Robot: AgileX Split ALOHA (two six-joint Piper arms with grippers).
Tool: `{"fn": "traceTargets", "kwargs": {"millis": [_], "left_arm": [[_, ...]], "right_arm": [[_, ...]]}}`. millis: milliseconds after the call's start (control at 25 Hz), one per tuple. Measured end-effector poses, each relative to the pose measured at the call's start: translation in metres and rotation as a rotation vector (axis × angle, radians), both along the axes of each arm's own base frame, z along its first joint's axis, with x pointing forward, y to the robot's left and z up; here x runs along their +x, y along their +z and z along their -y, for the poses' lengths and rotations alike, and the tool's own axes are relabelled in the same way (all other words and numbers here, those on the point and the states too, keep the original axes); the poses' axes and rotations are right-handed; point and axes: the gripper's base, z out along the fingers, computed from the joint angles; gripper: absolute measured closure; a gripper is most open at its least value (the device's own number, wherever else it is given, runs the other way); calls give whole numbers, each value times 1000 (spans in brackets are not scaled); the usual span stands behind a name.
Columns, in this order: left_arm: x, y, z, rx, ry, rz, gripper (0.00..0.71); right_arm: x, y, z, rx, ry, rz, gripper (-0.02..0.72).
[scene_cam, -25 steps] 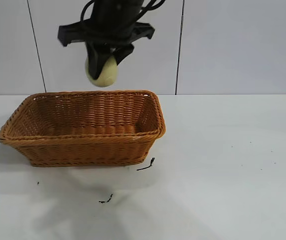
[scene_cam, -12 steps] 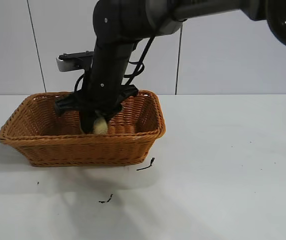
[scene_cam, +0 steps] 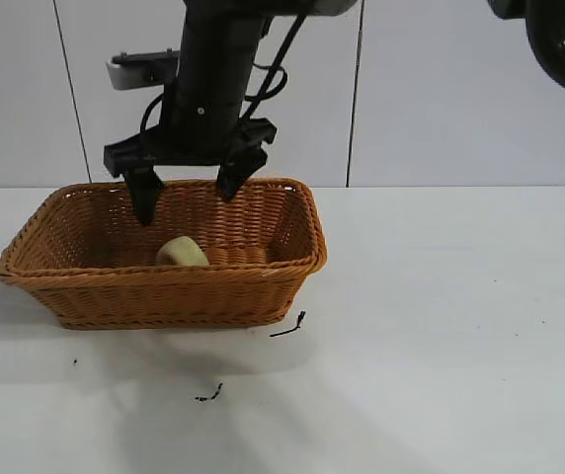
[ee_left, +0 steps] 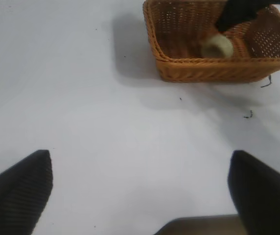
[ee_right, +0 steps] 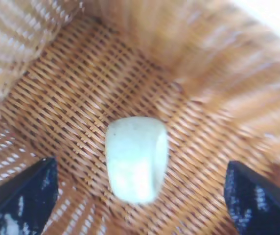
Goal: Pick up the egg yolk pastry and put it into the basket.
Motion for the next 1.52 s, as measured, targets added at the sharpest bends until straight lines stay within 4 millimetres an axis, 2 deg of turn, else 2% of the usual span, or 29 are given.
{"fn": "traceTargets", "kwargs": {"millis": [160, 320, 680, 840, 920, 1040, 1240, 1400, 1520], "left_arm": [[0, 0, 0, 0, 0, 0, 15], [0, 0, 0, 0, 0, 0, 15], [0, 0, 0, 0, 0, 0, 15], [0, 0, 0, 0, 0, 0, 15], [0, 0, 0, 0, 0, 0, 15], [0, 0, 0, 0, 0, 0, 15], [0, 0, 0, 0, 0, 0, 15], [0, 0, 0, 0, 0, 0, 15], [0, 0, 0, 0, 0, 0, 15]], "right_arm": [[21, 20, 25, 37, -71, 42, 58], [45, 19, 71, 6, -168, 21, 58], [93, 17, 216, -74, -415, 0, 58], [102, 17, 268, -70, -513, -6, 58], [103, 17, 285, -52, -547, -14, 58], [103, 18, 302, -41, -578, -24, 58], [86, 21, 309, -66, -573, -79, 58], [58, 23, 310, -93, -571, -161, 59], [27, 33, 311, -111, -566, -212, 59]]}}
